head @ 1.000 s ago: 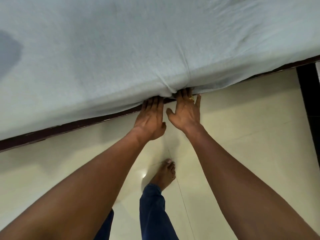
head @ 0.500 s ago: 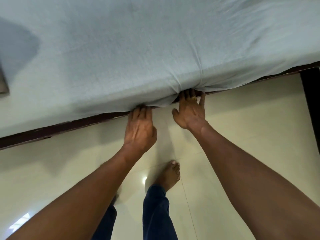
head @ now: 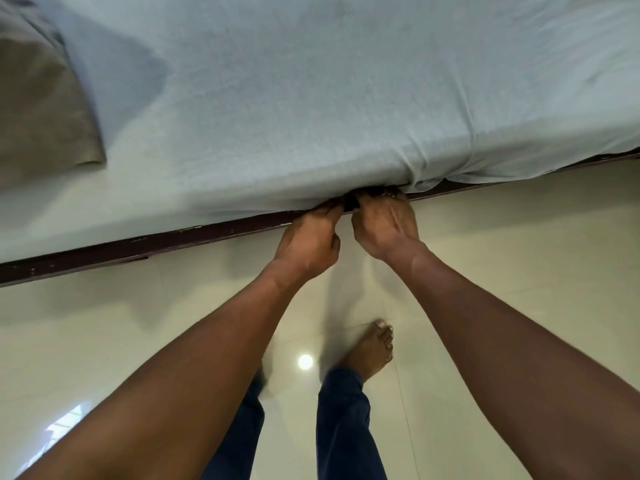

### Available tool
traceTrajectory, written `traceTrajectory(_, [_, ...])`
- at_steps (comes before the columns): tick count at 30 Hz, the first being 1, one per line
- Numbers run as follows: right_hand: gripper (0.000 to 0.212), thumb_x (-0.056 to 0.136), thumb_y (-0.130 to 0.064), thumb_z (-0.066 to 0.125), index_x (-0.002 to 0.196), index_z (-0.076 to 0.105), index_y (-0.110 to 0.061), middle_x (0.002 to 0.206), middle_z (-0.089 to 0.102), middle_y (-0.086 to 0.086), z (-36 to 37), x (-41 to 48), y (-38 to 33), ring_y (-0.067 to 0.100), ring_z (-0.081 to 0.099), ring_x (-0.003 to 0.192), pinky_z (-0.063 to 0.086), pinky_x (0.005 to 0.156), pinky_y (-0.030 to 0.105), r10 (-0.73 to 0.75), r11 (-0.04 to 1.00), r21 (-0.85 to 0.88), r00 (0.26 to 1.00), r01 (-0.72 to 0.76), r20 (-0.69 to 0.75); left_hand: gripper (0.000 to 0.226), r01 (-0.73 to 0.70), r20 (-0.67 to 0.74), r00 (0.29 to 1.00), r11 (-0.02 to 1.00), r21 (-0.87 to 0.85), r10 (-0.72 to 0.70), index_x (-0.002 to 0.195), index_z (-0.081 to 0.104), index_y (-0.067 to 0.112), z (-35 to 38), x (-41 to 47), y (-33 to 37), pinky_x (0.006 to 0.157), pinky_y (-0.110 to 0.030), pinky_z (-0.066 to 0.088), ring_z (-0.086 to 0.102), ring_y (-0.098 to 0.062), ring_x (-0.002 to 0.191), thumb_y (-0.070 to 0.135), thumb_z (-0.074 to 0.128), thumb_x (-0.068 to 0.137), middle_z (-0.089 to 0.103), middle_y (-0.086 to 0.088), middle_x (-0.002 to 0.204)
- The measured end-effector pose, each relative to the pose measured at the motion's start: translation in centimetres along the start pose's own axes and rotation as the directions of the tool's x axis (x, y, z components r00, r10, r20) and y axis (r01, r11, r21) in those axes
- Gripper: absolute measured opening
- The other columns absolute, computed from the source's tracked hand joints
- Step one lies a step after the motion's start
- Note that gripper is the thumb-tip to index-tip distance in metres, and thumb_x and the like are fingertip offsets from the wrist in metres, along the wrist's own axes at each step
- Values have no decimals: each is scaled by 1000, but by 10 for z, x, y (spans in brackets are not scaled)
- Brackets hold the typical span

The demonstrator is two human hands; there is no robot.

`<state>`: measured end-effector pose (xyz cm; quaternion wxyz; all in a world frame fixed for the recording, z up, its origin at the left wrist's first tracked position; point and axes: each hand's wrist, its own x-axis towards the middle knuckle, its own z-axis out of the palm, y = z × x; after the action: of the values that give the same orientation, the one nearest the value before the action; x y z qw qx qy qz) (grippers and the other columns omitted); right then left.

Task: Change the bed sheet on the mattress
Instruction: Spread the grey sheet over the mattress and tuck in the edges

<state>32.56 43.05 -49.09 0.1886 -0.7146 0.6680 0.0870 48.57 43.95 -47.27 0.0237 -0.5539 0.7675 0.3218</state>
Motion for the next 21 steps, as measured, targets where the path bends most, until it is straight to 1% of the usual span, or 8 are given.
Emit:
traceTrajectory(3, [61,99,-46,44,153,38,-20,157,45,5,9,-9,-8,27,38,147,9,125,54,45,996,-77,993,-36,109,41,54,-90,995,992,113,-44,128,63,15,-10,-31,-8,70,-37,55,68,-34,85,17,54,88,71,-10,104])
traceTrajectory(5, [74,99,-49,41,162,14,-21,169,21,0,13,-14,-10,24,14,157,-6,122,64,73,989,-139,985,-51,155,44,98,-128,989,980,174,-76,128,61,9,-12,-48,-24,86,-39,52,65,-33,98,21,58,85,69,-12,111])
traceTrajectory(7, [82,96,-53,46,163,12,-21,170,17,0,15,-11,-21,25,7,158,-8,120,67,149,977,-173,977,-122,154,56,88,-129,990,964,251,-57,135,54,8,-13,-47,-44,106,-46,41,56,-33,115,28,60,84,66,-12,122])
traceTrajectory(11, [81,89,-62,51,155,37,-17,158,43,6,14,2,-60,28,34,149,-5,123,63,299,952,-116,942,-283,150,55,58,-75,996,956,287,-38,133,50,10,-19,-33,-46,103,-47,42,58,-38,112,35,57,85,69,-14,112])
traceTrajectory(14, [82,91,-52,52,158,29,-10,164,31,14,8,-11,-69,29,21,155,-4,124,60,305,952,-78,943,-297,135,48,43,-42,999,966,255,-34,128,55,8,-25,-34,-42,87,-40,49,64,-39,94,26,59,84,71,-15,99])
traceTrajectory(16, [83,89,-38,58,158,25,-5,164,28,16,7,-35,-68,29,23,154,6,126,55,193,981,-28,980,-192,48,47,3,-26,1000,971,241,4,127,58,7,-32,-37,-48,76,-37,51,65,-39,84,19,62,82,71,-16,93])
traceTrajectory(19, [70,80,-22,64,145,46,-6,147,53,14,11,-44,-76,29,47,139,26,123,47,-72,990,115,994,82,-88,52,-87,41,996,959,270,79,131,58,8,-40,-39,-65,74,-37,53,66,-40,89,12,62,80,71,-19,109])
traceTrajectory(21, [54,81,-20,62,133,57,-10,130,65,12,12,-21,-87,29,56,128,29,120,45,-109,984,139,993,116,-53,55,-152,99,987,943,295,128,131,60,9,-42,-42,-74,73,-38,54,66,-41,91,7,63,76,70,-19,114])
